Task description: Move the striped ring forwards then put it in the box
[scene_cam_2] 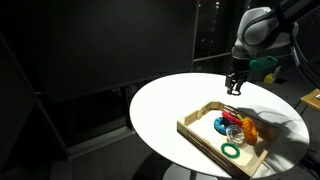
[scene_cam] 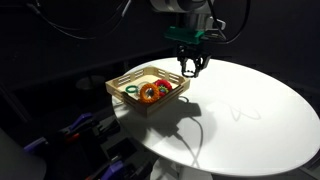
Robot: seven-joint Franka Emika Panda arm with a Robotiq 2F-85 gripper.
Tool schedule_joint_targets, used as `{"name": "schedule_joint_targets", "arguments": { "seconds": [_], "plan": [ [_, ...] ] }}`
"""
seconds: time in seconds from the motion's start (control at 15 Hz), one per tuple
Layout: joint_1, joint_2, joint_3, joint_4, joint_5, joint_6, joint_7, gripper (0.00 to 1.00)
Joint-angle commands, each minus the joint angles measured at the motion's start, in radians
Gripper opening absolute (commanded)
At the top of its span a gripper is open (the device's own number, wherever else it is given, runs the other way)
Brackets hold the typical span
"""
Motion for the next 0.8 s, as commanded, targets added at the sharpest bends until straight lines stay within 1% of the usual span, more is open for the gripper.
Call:
{"name": "schedule_joint_targets", "arguments": {
  "seconds": [0.0, 0.4, 0.73],
  "plan": [
    [0.005, -0.103, 0.017, -0.092, -0.003, -0.031, -0.024, 0.41],
    [0.028, -0.173, 0.049, -0.197, 0.002, -0.012, -0.055, 0.41],
    [0.053, -0.160, 0.077, -0.244, 0.002, 0.013, -0.080, 0.41]
  ]
}}
